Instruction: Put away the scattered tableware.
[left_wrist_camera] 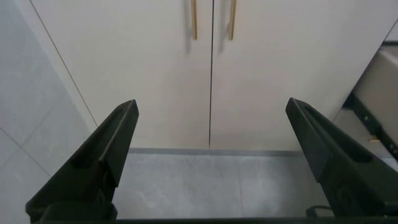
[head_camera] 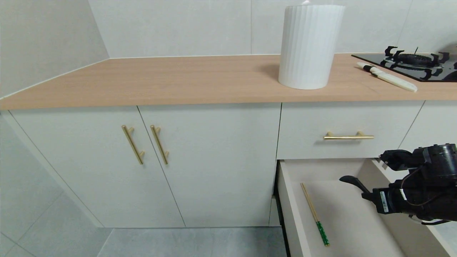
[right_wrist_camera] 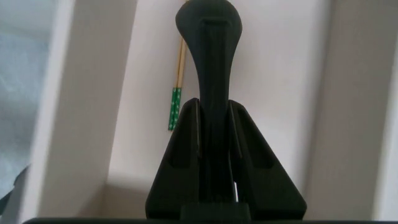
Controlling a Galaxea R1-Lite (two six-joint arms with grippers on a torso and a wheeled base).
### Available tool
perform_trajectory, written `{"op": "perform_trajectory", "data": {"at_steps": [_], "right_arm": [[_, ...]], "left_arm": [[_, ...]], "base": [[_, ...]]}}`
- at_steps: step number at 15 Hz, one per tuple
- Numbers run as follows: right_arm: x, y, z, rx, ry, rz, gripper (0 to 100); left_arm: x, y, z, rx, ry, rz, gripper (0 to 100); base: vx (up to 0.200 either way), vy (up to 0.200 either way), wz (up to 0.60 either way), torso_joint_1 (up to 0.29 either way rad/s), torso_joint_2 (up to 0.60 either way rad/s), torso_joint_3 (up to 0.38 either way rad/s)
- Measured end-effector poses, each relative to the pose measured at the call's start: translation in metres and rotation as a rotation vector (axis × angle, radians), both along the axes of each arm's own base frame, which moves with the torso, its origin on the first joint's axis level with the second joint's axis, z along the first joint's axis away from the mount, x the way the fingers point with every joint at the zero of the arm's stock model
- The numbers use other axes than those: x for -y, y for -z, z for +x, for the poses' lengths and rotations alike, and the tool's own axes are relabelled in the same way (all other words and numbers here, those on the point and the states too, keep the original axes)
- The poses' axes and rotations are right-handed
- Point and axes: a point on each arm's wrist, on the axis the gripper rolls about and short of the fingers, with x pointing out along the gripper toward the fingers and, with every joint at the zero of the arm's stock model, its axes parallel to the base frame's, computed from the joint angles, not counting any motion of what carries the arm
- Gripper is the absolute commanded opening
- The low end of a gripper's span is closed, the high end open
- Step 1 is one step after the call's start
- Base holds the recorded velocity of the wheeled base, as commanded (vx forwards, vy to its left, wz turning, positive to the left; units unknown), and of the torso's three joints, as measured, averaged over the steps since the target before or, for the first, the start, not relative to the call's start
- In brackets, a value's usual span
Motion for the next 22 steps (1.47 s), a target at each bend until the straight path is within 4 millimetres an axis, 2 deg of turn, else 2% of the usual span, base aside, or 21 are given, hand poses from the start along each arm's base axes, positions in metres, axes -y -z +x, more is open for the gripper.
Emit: {"op": "perform_trajectory", "data": {"at_steps": [7, 10, 19, 22], "right_arm": [[-0.003, 0.008, 0.004, -0.027, -0.007, -0.007, 0], [-0.007, 0.019, 0.016, -0.011, 0.018, -0.034, 0], [-0.015, 0.104, 0.052, -0.04, 0.074, -0.108, 0], [-0.016, 0.126, 0.056, -0.039, 0.1, -0.133, 0]], "left_arm": [[0.0, 0.0, 0.0, 0.0, 0.0, 0.0, 100], [0.0, 0.0, 0.0, 0.0, 0.0, 0.0, 100], [0.0, 0.0, 0.0, 0.0, 0.0, 0.0, 100], [0.0, 0.0, 0.0, 0.0, 0.0, 0.0, 100]], "base": [[0.0, 0.0, 0.0, -0.008, 0.03, 0.024], [0.0, 0.0, 0.0, 0.0, 0.0, 0.0], [0.0, 0.0, 0.0, 0.0, 0.0, 0.0], [0.0, 0.0, 0.0, 0.0, 0.0, 0.0]]}}
